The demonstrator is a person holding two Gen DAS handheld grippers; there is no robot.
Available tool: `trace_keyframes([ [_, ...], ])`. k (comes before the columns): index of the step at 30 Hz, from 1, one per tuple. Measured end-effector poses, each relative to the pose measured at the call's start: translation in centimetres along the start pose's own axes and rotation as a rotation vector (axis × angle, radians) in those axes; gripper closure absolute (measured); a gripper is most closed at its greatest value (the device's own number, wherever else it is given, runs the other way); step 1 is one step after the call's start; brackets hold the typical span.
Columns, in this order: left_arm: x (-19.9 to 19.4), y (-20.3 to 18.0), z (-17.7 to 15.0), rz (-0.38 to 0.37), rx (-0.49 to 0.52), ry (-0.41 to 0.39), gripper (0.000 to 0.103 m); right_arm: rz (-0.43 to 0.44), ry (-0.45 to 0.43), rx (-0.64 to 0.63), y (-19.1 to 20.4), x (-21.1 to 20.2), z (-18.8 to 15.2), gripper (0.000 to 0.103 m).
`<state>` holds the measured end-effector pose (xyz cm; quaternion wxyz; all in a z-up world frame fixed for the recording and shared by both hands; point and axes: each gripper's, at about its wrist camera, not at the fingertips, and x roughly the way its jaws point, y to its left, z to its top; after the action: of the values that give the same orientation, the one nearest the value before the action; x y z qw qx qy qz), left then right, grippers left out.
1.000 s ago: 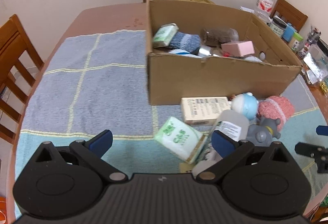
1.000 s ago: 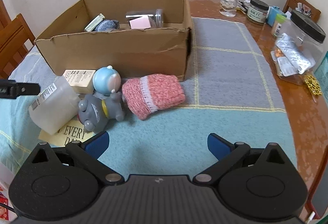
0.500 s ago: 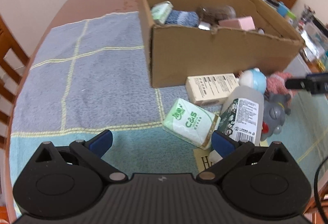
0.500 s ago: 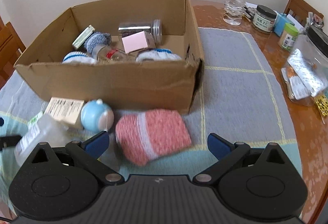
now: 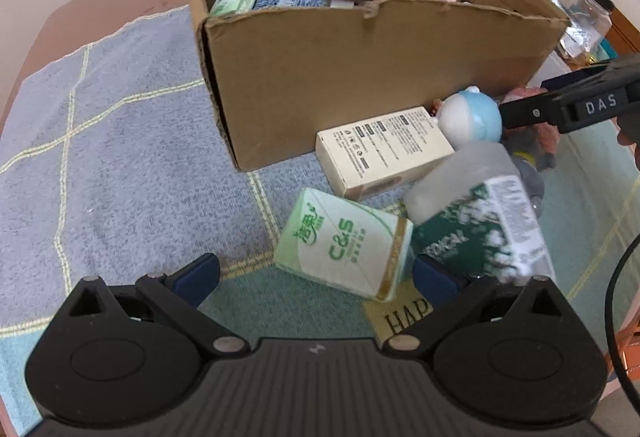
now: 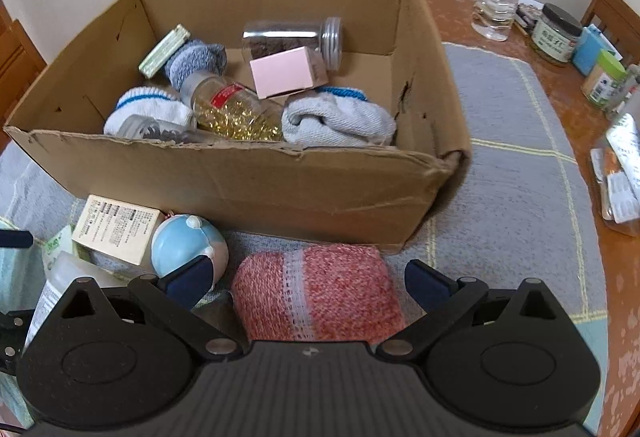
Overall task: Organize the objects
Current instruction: 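Move both tools toward the second tissue pack and pink knit sock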
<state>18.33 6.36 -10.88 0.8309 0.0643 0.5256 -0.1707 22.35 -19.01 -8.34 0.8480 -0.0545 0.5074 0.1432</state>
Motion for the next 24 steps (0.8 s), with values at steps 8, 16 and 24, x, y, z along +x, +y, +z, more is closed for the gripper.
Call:
trace_keyframes([
  [8, 0.3, 1.3, 0.4, 0.07, -0.023, -0.011, 0.001, -0.002, 0.036, 0.017, -1.7, 0.9, -0.1, 0.0],
  [16, -0.2, 3.6, 0.0, 0.118, -0.069, -0.014, 0.001, -0.03, 0.038, 0.075, -4.2, 0.2, -1.0, 0.0],
  [24, -0.3, 3.1, 0.2, 0.104, 0.006, -0.041, 0.001, -0.003, -0.007, -0.009, -4.8, -1.7, -2.0, 0.0],
])
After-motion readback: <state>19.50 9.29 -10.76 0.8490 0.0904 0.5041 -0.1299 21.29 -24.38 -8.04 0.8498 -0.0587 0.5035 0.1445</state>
